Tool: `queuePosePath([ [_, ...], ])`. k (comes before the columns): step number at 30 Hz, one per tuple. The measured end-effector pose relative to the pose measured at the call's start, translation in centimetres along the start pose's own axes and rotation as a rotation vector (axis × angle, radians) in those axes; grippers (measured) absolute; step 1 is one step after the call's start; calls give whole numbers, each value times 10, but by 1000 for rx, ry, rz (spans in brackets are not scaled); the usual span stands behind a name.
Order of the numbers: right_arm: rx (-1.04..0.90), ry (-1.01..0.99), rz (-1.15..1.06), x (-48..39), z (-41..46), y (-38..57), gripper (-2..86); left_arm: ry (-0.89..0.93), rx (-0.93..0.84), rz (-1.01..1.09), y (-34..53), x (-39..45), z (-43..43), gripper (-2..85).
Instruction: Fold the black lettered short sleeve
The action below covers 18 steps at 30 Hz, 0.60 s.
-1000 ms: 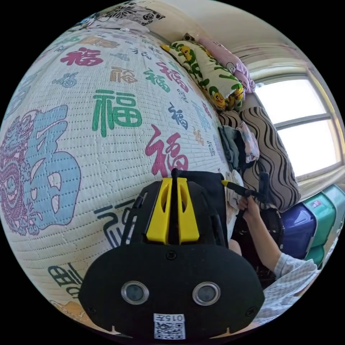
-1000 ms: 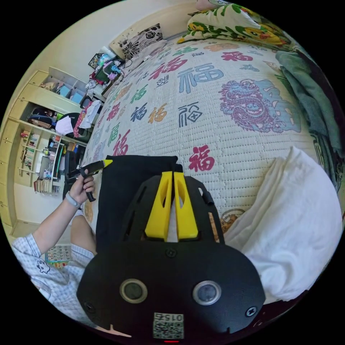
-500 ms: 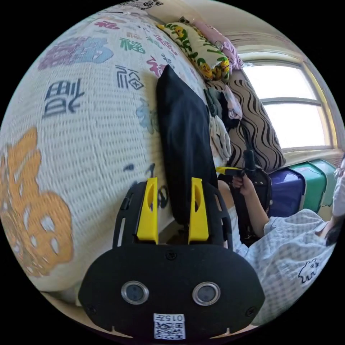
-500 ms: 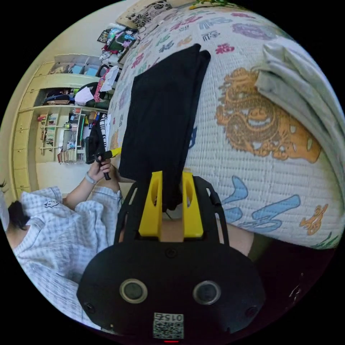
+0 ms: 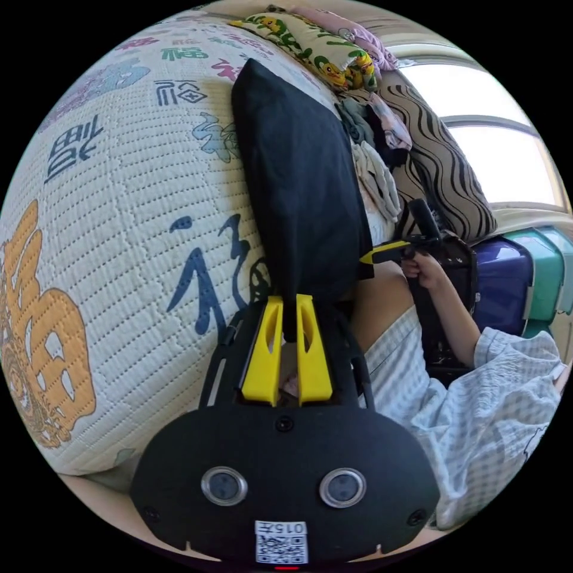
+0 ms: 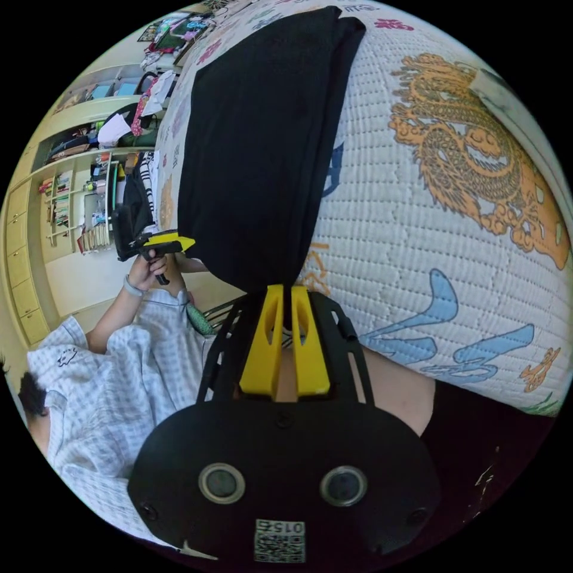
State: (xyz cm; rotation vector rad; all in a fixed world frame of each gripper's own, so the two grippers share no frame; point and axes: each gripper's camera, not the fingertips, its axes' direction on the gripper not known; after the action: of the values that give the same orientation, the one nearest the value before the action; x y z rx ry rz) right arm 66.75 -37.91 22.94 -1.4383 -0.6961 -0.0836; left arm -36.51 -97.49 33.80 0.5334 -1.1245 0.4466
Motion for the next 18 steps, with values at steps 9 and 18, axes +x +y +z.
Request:
queuePosePath([
  [9, 351, -167, -96, 26, -91, -4, 94, 131, 219, 33, -38, -32, -96, 118],
  [18, 437, -180, -32, 48, -131, -102, 136, 217, 215, 74, -167, -58, -110, 135],
])
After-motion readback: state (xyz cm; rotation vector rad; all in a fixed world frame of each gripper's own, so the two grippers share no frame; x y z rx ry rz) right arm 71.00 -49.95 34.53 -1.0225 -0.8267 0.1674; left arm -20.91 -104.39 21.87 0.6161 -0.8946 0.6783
